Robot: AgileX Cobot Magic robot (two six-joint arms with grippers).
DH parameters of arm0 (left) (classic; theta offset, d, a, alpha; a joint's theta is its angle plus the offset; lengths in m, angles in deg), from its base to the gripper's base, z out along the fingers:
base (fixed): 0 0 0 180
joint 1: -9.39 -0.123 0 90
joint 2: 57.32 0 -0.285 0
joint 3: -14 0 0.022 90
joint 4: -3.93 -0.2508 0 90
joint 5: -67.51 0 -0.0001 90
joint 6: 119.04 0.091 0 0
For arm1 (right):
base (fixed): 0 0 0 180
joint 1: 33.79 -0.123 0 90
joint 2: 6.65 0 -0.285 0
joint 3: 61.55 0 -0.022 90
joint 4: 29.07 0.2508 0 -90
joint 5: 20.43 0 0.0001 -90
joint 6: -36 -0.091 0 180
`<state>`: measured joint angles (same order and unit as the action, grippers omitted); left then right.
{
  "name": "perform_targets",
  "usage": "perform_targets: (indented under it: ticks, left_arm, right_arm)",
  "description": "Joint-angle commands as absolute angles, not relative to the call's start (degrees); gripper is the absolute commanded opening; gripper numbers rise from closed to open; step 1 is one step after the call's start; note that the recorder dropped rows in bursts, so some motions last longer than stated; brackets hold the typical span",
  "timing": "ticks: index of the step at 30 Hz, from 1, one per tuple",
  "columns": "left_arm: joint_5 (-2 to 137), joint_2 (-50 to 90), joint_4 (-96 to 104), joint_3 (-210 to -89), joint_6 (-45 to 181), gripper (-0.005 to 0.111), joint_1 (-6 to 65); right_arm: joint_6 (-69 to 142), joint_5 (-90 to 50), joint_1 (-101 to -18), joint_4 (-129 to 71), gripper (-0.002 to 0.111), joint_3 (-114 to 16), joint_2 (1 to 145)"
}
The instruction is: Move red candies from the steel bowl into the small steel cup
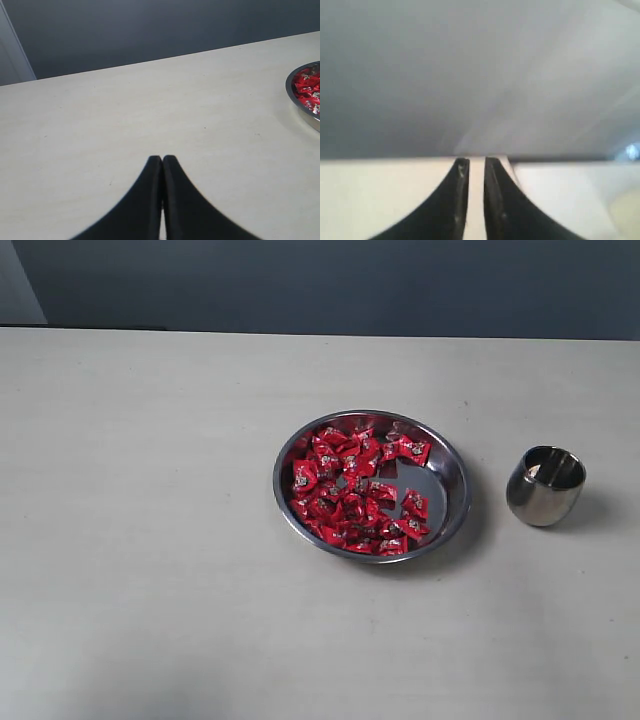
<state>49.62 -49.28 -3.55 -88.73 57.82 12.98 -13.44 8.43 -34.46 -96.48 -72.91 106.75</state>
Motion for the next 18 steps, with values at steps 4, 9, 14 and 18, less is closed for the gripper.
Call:
perform_targets:
  ticks: [4,9,14,18]
  left_arm:
    - [49.92,-49.53,-3.64,-88.79,57.50,0.000,13.59]
    - [49.92,-49.53,-3.64,-88.79,57.50,0.000,13.59]
    - [49.92,-49.53,-3.64,-88.79,57.50,0.000,13.59]
    - [49.92,-49.53,-3.64,-88.79,57.50,0.000,13.59]
  right_arm:
    - [44.44,25.87,-32.53,-25.60,0.013,-72.84,111.47]
    - [66.36,34.04,-37.65,-0.77,0.016,-72.84,111.73]
    - [67.49,34.23,-47.30,-9.09,0.034,-73.76,113.88]
    - [66.91,36.09,-51.89,-11.99,0.041,-76.40,117.12]
